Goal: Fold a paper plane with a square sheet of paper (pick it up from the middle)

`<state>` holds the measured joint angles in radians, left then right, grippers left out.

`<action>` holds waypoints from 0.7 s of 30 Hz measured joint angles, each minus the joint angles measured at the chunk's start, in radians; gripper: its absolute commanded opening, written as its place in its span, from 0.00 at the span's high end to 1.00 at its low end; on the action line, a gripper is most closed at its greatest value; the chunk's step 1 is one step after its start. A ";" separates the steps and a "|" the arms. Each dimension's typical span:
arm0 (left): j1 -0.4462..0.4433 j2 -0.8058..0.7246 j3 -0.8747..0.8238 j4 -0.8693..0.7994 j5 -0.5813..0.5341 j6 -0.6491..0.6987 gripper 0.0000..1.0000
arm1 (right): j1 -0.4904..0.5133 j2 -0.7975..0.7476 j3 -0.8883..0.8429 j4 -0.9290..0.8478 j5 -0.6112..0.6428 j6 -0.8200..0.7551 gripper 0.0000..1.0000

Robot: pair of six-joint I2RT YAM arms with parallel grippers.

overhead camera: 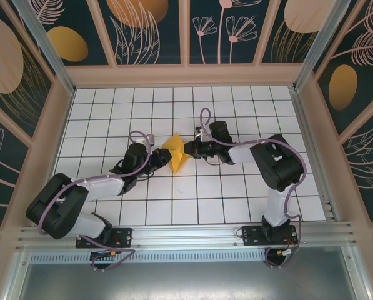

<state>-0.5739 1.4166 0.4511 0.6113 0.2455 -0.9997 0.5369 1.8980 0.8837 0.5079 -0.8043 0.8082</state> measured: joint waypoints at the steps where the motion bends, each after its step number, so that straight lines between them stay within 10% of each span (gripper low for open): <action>1: 0.000 0.000 0.000 -0.007 -0.004 0.002 0.67 | 0.000 0.000 0.002 -0.012 0.013 -0.004 0.96; 11: 0.000 -0.084 0.001 -0.132 -0.075 0.056 0.23 | 0.052 -0.168 -0.014 -0.184 0.278 -0.052 0.97; 21: -0.010 -0.140 -0.037 -0.094 -0.119 0.165 0.04 | 0.130 -0.259 -0.079 -0.249 0.623 0.037 0.98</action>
<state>-0.5842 1.2762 0.4141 0.5171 0.1268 -0.8349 0.6670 1.6386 0.8043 0.2592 -0.1810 0.8452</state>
